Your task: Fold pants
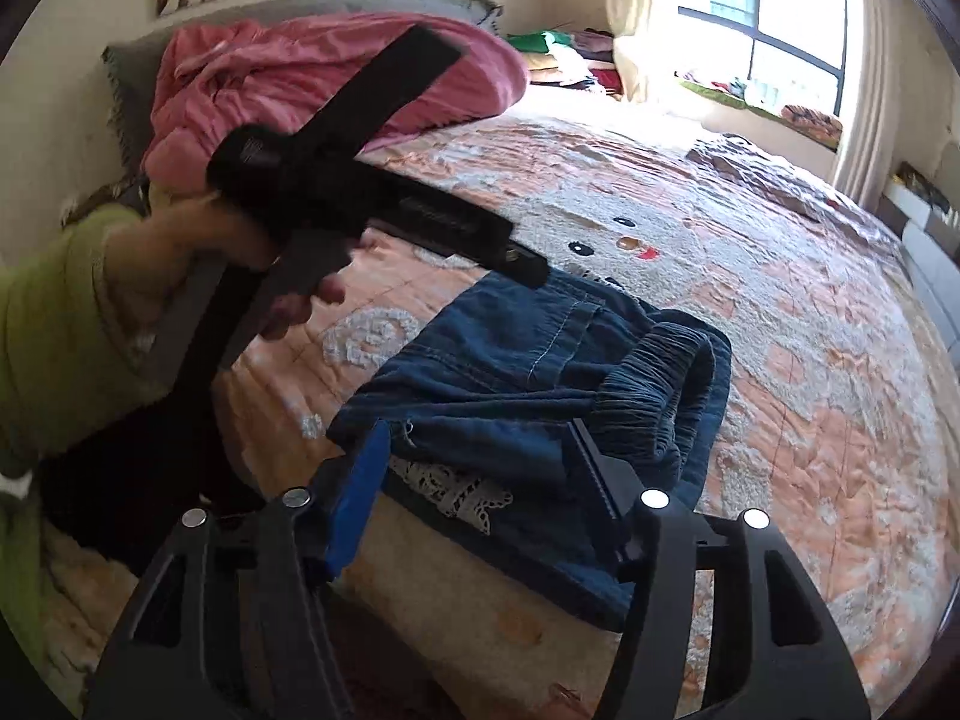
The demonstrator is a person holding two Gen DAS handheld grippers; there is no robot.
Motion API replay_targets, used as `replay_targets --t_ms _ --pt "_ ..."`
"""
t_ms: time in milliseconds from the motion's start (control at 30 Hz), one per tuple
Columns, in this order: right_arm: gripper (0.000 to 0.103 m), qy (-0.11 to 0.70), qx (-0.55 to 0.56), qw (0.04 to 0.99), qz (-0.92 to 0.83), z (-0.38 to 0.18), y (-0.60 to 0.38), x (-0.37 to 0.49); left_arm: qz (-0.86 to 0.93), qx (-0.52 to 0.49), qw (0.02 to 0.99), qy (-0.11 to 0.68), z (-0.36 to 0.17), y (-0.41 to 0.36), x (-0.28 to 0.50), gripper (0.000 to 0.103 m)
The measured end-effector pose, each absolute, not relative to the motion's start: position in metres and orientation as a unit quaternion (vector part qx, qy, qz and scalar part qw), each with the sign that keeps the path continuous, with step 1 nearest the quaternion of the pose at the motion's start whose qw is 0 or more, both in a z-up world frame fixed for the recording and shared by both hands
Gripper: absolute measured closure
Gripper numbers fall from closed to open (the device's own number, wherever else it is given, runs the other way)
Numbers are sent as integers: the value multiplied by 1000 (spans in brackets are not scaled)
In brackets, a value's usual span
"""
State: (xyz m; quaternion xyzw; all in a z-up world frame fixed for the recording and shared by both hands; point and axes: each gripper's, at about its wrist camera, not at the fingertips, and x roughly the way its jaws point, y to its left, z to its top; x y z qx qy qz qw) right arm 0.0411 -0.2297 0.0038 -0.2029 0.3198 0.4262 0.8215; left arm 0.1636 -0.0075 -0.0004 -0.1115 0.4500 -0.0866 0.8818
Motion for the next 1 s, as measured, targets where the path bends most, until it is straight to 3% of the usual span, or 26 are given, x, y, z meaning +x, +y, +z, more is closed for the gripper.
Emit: replay_targets --t_ms 67,267,333,367,467,767,933,1000 --pt "46 310 -252 814 421 -4 -220 39 -100 -94 879 457 -3 -18 171 31" --pt "47 280 -341 803 400 -20 -203 48 -117 -102 875 459 -19 -22 177 34" --pt "73 283 -348 795 409 -24 -197 54 -115 -101 874 462 -23 -22 180 34" --pt "93 299 -345 787 415 -26 -196 57 -115 -101 874 462 -24 -21 181 34" --pt "99 312 -329 783 425 -26 -208 55 -116 -99 874 461 -25 -22 180 34" --pt "99 360 -309 778 413 -42 -223 57 -116 -91 877 457 -26 -26 182 33" --pt "92 385 -230 786 425 -28 -237 71 -121 -105 878 451 -22 -22 181 33" --pt "76 379 -205 794 428 -19 -245 72 -127 -110 879 446 -18 -22 179 33"
